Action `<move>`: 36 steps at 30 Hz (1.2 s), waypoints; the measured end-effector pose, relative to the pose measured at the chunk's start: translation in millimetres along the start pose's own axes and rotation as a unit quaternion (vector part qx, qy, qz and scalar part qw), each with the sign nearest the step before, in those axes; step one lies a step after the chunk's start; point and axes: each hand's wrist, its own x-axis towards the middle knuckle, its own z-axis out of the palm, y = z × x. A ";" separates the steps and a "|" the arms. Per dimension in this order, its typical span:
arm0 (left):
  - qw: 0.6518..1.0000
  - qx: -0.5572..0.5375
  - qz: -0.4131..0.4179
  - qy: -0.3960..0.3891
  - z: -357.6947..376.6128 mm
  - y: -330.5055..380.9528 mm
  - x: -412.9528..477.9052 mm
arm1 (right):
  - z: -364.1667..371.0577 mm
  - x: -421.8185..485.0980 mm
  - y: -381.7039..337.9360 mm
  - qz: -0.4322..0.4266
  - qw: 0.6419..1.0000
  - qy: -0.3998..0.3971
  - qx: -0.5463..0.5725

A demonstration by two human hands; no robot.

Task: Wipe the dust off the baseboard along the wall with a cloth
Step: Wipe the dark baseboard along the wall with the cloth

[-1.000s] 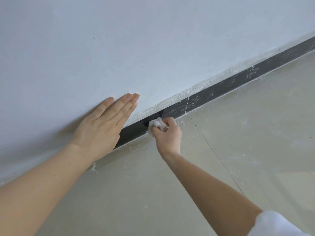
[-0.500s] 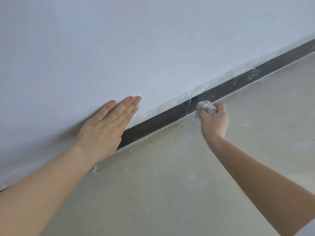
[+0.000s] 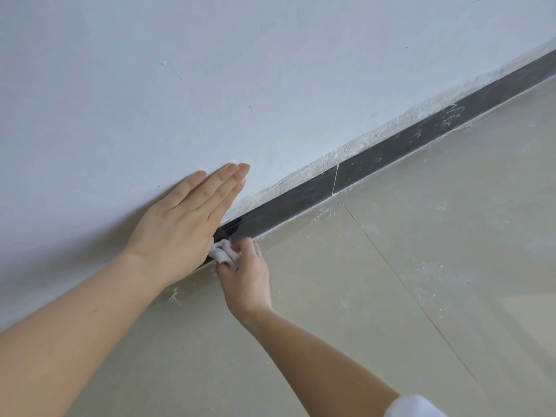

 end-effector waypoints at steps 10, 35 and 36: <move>1.000 0.009 0.002 0.009 1.8 -2.4 0.4 | -77.6 35.0 -5.1 -0.065 0.992 0.102 -0.032; 0.996 0.019 0.028 0.081 -20.3 17.5 91.4 | -145.9 41.8 -21.3 -0.119 0.978 0.140 -0.098; 0.996 0.013 0.026 0.082 -20.6 14.6 95.5 | -141.9 44.3 -22.0 -0.128 0.978 0.137 -0.092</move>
